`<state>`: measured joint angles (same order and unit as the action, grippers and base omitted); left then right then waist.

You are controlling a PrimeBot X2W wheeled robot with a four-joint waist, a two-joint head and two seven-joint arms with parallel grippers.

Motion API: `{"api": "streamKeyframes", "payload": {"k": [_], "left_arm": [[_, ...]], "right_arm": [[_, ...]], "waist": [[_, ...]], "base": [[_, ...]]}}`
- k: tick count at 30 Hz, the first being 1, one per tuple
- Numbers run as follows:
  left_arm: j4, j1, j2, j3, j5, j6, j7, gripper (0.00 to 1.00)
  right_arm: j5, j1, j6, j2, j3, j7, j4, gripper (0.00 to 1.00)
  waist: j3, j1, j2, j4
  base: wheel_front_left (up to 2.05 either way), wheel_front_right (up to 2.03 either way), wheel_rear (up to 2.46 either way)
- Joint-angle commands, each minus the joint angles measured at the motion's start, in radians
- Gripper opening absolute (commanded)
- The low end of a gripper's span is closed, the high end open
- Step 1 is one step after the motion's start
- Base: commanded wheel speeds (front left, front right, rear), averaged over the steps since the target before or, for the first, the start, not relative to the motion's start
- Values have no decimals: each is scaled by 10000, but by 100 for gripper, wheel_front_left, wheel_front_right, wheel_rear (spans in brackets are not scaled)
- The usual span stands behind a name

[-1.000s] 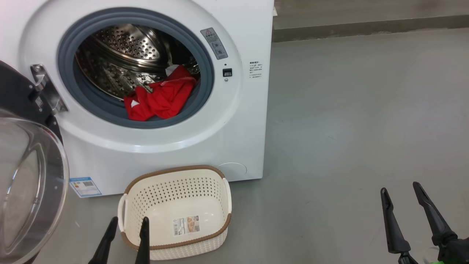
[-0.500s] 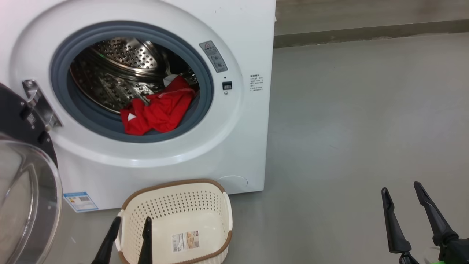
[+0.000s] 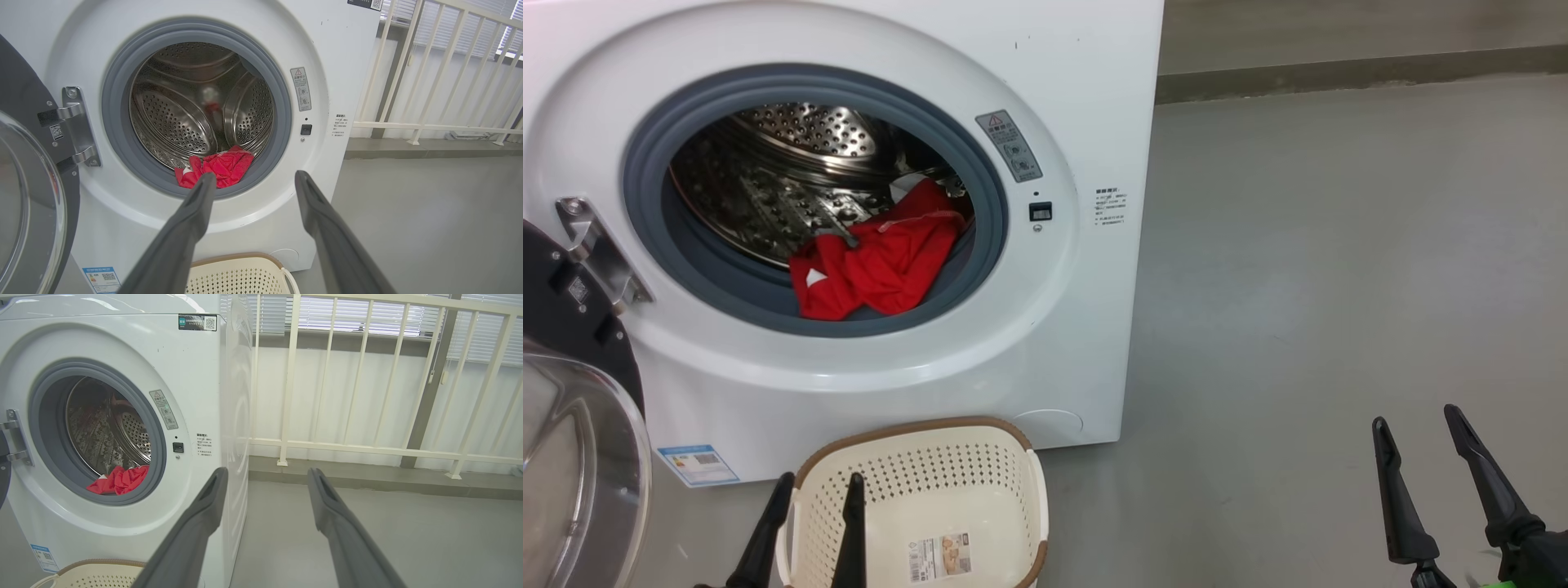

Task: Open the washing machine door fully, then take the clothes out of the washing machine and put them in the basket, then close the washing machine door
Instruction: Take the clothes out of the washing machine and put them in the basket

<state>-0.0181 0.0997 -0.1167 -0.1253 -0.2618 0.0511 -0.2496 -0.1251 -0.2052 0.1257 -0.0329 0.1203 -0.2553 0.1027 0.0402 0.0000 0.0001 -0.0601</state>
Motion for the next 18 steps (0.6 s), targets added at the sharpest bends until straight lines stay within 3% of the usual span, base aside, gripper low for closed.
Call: {"api": "streamKeyframes", "payload": {"k": [1,18], "left_arm": [[298,-481,-57,394,102,-48,-122,100],[297,-827,-20,420,417,-23,-122,100]], "right_arm": [[-78,321,50,-173,-197,-64,267,100],[-157,530,50,-173,-240,-65,267,100]], "waist": [[-29,0,-1,12],[-678,0,-1,182]], "base": [[0,0,0],[0,0,0]]}}
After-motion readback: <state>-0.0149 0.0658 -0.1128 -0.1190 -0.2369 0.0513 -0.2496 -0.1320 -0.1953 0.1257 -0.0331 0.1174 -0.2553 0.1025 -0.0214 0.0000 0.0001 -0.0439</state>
